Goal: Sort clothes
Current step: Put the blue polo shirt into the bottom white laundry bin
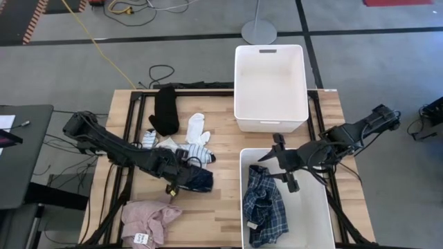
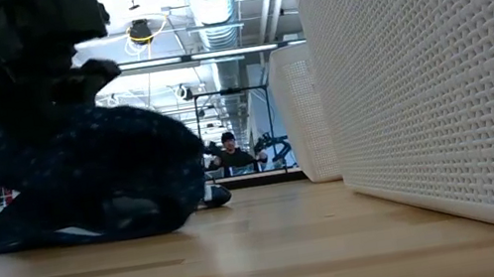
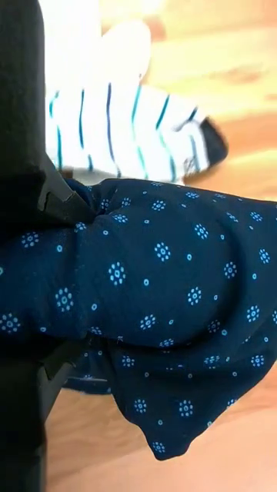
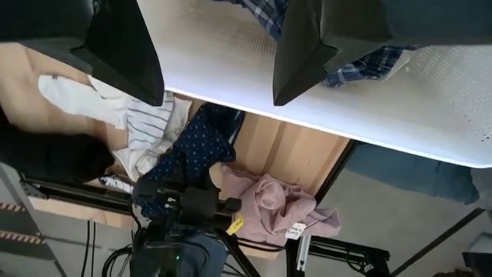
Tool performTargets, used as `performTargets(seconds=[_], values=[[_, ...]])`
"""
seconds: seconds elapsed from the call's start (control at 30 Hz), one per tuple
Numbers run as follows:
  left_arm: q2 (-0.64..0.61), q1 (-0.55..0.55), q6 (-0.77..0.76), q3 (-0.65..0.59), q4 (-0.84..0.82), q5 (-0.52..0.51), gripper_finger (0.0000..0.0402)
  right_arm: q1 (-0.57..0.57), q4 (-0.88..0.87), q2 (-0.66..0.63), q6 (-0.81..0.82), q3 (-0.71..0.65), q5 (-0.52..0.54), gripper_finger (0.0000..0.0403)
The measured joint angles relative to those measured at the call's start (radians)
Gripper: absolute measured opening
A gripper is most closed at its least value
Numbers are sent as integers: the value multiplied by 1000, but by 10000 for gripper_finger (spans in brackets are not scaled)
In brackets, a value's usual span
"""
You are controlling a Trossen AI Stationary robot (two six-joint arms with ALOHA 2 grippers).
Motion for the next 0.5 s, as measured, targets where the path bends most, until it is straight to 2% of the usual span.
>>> performTargets(seconds=[0.27, 0.5], values=[[-4, 0, 53, 114, -89, -117, 122, -4, 39, 20, -57, 0, 0, 261], [-63, -3, 133, 206, -113, -206, 122, -35, 48, 74, -93, 0, 0, 261]])
